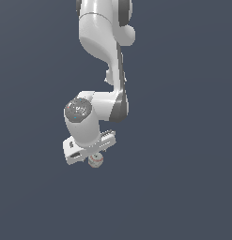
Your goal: Pick up the object and move it to a goal position.
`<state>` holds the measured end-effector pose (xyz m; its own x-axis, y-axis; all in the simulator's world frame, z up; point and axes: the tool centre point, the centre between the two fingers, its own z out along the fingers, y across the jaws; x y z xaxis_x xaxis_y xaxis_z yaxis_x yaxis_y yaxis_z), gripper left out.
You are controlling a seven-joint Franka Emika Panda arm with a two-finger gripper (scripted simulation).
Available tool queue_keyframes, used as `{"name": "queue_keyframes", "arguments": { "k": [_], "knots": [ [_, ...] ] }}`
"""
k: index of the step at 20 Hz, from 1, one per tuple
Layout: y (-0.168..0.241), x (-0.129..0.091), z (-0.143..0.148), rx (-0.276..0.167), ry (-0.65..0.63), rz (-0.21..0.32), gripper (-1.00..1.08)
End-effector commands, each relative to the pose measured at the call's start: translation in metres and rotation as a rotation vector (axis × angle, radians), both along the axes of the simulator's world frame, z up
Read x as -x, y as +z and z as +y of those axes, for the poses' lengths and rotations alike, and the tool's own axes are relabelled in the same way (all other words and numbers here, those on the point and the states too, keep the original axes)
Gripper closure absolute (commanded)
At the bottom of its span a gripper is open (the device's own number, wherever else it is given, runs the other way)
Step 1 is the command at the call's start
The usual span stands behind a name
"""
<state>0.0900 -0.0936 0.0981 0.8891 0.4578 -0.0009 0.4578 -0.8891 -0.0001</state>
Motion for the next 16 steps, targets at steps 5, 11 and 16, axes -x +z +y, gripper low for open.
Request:
{"name": "queue_keyframes", "arguments": {
  "k": [5,11,16],
  "knots": [
    [-0.007,0.0,0.0,0.0,0.001,0.0,-0.92],
    [-0.04,0.001,0.0,0.0,0.003,-0.001,-0.92],
    [-0.052,0.0,0.0,0.0,0.004,-0.001,-0.92]
  ]
}}
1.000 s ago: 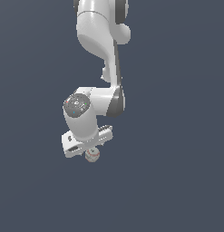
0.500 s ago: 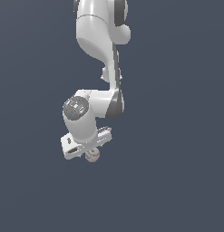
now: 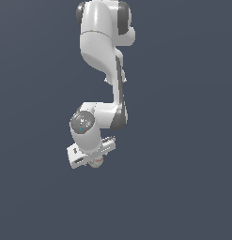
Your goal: Pick up the object and move it to a goal position.
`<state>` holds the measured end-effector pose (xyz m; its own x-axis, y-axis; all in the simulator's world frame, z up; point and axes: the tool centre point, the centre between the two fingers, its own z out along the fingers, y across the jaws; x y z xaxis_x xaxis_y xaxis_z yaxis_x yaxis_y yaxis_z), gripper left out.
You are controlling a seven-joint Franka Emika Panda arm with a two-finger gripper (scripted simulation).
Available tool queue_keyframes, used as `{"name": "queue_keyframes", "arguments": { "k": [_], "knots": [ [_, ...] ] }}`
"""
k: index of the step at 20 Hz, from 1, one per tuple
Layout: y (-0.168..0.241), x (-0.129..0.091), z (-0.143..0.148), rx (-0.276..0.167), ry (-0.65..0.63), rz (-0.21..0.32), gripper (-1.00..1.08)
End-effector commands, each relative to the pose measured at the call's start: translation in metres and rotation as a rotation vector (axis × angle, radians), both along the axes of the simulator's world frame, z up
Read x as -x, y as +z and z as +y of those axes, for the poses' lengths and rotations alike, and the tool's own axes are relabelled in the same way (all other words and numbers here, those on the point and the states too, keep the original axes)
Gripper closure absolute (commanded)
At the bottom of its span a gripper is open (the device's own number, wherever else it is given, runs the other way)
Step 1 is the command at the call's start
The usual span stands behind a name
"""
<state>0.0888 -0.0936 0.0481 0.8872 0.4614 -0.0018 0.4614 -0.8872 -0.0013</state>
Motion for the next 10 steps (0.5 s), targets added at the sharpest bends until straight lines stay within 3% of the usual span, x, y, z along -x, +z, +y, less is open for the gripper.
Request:
{"name": "queue_keyframes", "arguments": {
  "k": [1,3,4,10],
  "knots": [
    [-0.0015,-0.0014,-0.0002,0.0,0.0,-0.002,-0.92],
    [-0.0003,-0.0019,-0.0002,0.0,0.0,-0.002,-0.92],
    [-0.0003,-0.0019,-0.0002,0.0,0.0,-0.002,1.08],
    [-0.0003,-0.0019,-0.0002,0.0,0.0,-0.002,1.08]
  ]
}}
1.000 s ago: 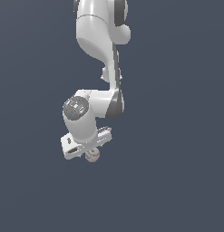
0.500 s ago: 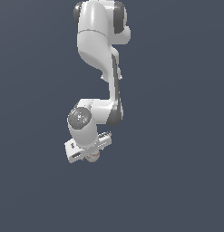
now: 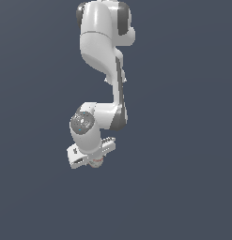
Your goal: Pick up the object and move it to a goal position.
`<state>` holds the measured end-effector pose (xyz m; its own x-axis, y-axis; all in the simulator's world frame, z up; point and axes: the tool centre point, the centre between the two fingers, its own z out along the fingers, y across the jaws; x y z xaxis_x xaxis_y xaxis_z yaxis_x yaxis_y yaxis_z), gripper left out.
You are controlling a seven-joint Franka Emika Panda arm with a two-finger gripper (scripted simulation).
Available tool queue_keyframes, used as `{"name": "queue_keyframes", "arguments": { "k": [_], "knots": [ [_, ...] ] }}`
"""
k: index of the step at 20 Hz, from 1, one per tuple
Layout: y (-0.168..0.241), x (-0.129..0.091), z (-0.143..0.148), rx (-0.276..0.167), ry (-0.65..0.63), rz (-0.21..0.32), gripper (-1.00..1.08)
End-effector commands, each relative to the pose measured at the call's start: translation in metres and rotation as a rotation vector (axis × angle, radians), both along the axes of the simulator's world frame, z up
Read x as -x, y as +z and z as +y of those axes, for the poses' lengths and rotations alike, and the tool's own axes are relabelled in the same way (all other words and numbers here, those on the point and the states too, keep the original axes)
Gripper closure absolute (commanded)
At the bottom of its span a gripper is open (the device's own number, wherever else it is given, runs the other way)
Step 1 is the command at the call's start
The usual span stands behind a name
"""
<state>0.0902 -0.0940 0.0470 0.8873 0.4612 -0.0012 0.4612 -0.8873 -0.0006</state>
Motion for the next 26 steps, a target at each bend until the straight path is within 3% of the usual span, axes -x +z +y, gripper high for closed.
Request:
{"name": "queue_keyframes", "arguments": {
  "k": [1,14,26],
  "knots": [
    [0.001,-0.001,0.0,0.0,0.0,-0.001,1.08],
    [0.026,0.006,0.002,0.0,0.0,0.0,1.08],
    [0.135,0.029,0.008,0.0,0.0,0.0,1.08]
  ]
}}
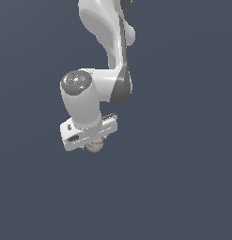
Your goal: Pick up the object and move it to a goal position.
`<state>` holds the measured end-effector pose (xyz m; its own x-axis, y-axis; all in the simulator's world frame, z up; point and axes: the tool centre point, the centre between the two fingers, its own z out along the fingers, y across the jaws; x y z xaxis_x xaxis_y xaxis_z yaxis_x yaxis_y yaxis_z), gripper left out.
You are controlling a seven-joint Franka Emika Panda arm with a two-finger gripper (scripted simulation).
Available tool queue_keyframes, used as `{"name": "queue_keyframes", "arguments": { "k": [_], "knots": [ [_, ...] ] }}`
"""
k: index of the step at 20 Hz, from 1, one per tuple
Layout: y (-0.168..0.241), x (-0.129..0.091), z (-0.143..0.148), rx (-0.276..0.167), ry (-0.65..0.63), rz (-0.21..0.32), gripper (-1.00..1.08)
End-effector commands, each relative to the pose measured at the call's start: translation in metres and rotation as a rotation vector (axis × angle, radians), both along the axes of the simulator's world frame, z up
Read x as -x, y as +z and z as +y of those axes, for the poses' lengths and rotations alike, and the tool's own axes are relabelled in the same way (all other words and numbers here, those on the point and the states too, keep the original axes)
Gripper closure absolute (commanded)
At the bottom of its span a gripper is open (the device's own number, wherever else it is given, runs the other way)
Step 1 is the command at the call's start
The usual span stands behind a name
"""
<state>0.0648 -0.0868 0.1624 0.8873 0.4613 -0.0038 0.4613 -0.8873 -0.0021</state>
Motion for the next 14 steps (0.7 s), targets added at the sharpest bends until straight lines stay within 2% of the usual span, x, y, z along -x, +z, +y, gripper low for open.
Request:
{"name": "queue_keyframes", "arguments": {
  "k": [1,14],
  "knots": [
    [0.031,0.006,0.002,0.001,0.0,-0.003,1.08],
    [0.166,0.03,0.01,0.0,0.001,-0.004,1.08]
  ]
}}
